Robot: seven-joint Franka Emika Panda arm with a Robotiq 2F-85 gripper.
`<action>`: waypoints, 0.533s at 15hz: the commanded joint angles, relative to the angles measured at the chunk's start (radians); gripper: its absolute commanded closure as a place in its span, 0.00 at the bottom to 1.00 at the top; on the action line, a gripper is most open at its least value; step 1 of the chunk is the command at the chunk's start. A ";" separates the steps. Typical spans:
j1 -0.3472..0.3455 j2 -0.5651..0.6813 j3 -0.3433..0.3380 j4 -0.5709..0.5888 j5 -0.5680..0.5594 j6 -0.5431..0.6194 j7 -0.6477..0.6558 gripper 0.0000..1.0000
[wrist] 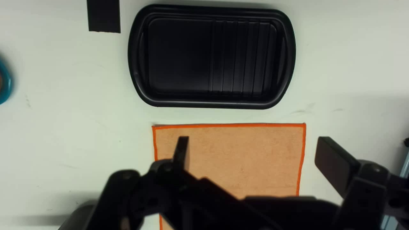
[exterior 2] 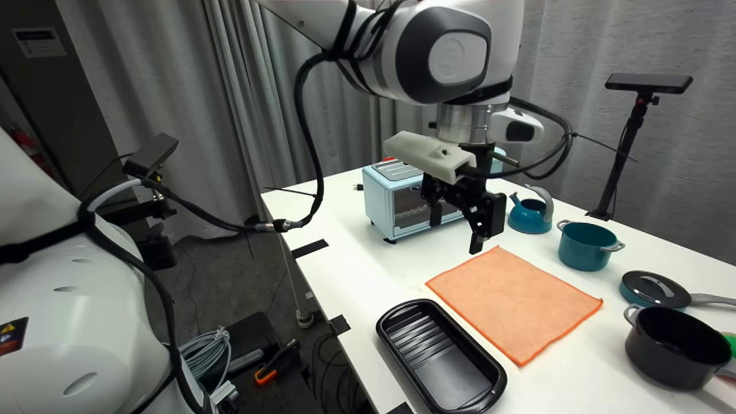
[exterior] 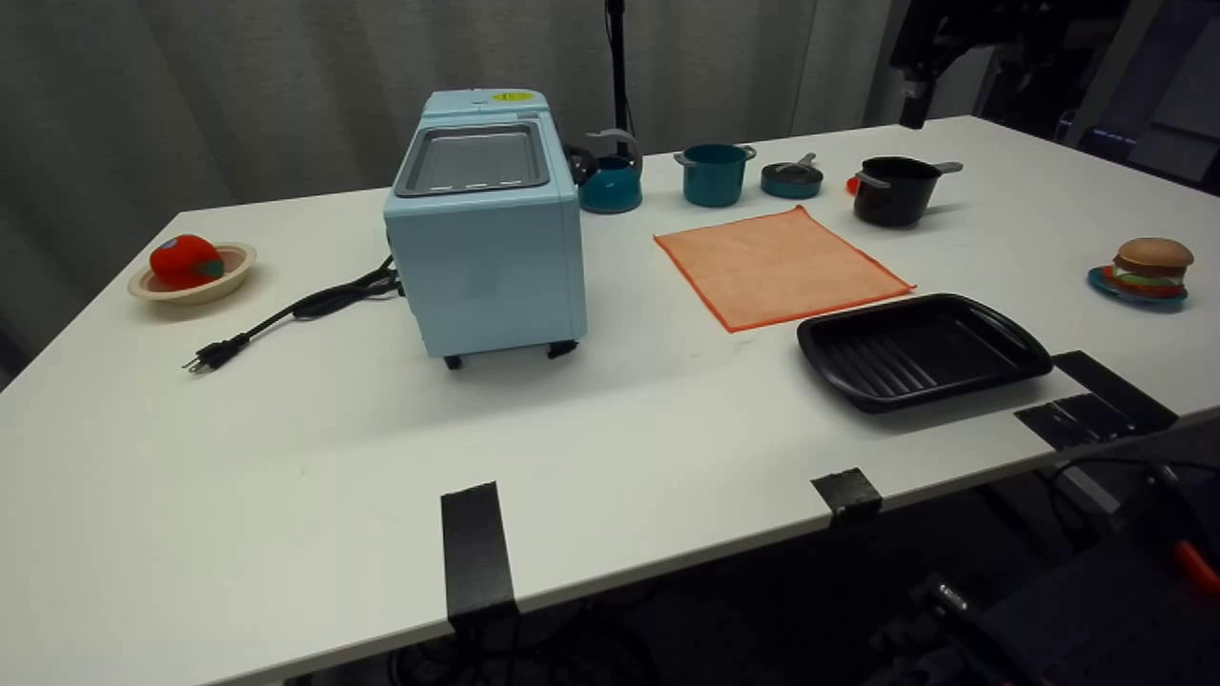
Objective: Pick up the orange towel and place it crumpled on the counter
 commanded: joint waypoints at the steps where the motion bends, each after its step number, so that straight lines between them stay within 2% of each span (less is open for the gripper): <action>1: -0.016 0.134 -0.002 0.067 0.084 0.091 -0.007 0.00; 5: -0.026 0.263 0.006 0.116 0.125 0.183 0.019 0.00; 8: -0.045 0.352 0.004 0.167 0.143 0.205 0.030 0.00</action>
